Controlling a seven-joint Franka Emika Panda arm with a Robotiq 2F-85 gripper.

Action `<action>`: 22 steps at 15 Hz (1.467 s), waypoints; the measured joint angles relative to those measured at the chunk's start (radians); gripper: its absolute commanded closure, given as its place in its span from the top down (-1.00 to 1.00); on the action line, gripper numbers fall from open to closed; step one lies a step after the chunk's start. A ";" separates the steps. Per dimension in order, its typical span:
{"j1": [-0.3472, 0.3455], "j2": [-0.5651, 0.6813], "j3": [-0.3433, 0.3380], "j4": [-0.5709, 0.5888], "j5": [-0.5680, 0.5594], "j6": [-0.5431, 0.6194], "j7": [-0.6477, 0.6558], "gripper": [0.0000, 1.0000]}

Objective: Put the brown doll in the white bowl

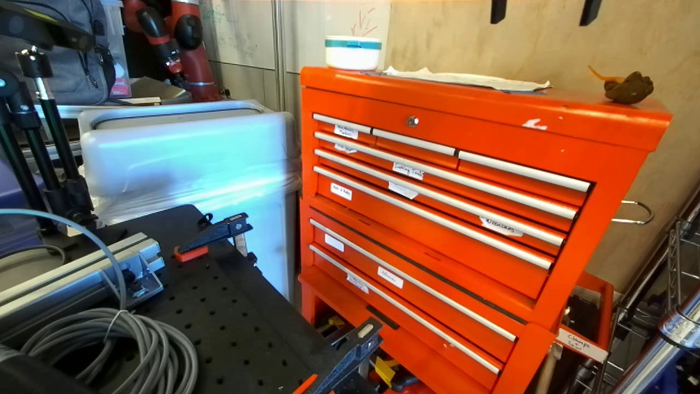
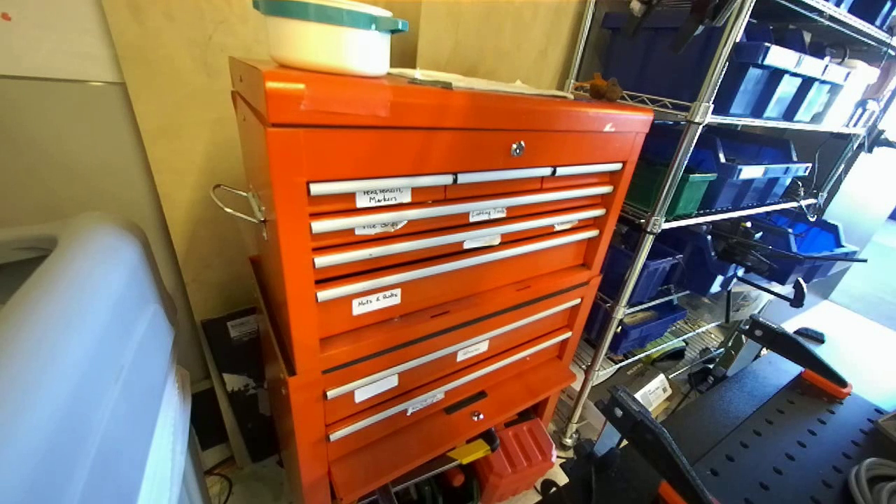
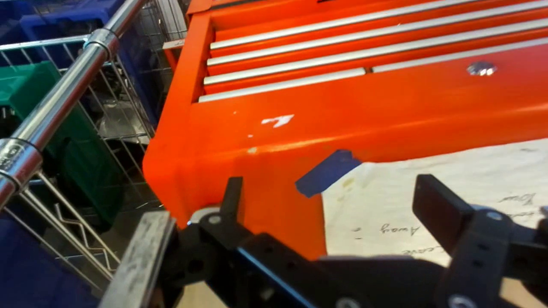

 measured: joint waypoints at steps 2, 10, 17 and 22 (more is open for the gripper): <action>-0.019 0.084 0.002 0.071 -0.054 0.036 0.068 1.00; -0.036 0.306 -0.025 0.319 -0.307 0.047 0.317 1.00; -0.037 0.404 -0.044 0.444 -0.357 -0.006 0.374 1.00; -0.036 0.457 -0.042 0.483 -0.353 -0.024 0.400 0.21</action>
